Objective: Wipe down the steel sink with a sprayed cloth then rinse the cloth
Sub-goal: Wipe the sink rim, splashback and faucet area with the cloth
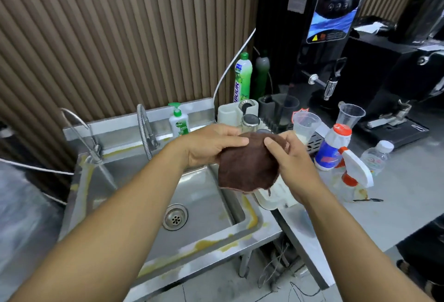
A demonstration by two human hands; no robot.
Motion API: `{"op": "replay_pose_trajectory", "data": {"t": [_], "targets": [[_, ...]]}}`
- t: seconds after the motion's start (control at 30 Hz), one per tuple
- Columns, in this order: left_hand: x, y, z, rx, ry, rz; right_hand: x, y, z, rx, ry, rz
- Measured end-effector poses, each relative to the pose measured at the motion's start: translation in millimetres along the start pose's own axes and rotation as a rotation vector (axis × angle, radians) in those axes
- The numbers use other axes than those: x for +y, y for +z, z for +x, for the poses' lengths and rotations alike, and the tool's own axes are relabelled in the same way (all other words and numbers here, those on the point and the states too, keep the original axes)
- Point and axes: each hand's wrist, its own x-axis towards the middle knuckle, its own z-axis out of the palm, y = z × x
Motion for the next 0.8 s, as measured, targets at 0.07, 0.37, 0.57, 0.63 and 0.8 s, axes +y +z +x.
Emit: {"op": "replay_pose_trajectory", "data": {"t": [0.07, 0.37, 0.57, 0.63, 0.8], "targets": [[-6, -7, -20, 0.097, 0.054, -0.068, -3, 19, 4, -0.044, -0.021, 0.057], [-57, 2, -83, 0.345, 0.441, -0.834, -28, 98, 8, -0.287, -0.072, 0.219], [-83, 15, -113, 0.454, 0.327, -1.093, -35, 149, 1, -0.534, -0.04, 0.201], [-90, 12, -126, 0.6, 0.34, -1.101, -31, 165, -1, -0.597, -0.012, 0.196], [-115, -25, -156, 0.895, 0.382, -0.983, -12, 213, -5, -0.627, 0.136, 0.183]]}}
